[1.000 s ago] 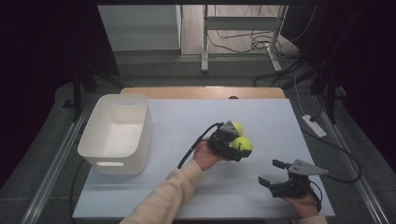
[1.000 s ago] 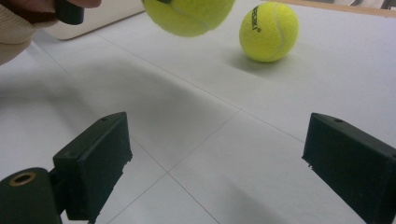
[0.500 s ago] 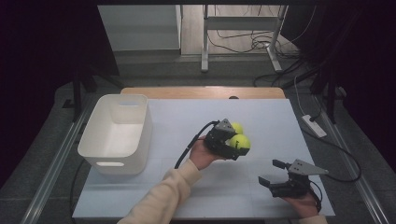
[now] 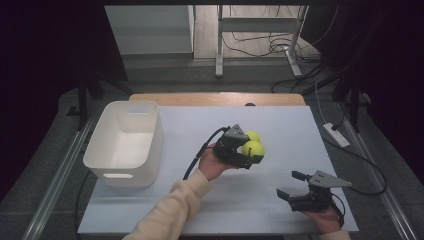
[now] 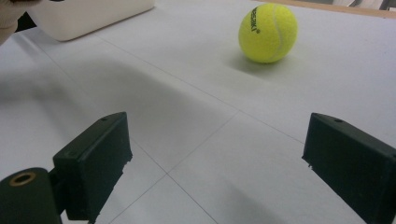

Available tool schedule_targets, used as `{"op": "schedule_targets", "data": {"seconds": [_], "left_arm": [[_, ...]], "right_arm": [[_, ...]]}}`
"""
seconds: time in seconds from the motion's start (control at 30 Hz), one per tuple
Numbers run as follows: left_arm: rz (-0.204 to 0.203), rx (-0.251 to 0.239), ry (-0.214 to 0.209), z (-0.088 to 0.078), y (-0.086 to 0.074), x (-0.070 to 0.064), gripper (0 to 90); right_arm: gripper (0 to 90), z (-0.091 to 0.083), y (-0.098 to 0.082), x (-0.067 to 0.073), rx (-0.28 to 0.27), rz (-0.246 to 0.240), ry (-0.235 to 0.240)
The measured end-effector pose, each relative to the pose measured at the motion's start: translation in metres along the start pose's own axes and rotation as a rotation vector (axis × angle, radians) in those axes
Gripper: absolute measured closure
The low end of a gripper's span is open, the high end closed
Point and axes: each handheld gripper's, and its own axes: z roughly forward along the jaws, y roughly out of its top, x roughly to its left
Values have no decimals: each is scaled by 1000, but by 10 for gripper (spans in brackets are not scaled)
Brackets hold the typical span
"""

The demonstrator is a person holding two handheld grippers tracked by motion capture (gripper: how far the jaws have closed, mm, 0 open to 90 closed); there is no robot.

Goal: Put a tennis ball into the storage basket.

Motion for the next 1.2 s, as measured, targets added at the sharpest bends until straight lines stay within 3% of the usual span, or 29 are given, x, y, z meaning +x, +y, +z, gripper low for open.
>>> {"op": "schedule_targets", "data": {"seconds": [1.2], "left_arm": [[-10, -59, 73, -40, 3, 10, 272]], "right_arm": [[71, 0, 1, 1, -2, -4, -1]]}}
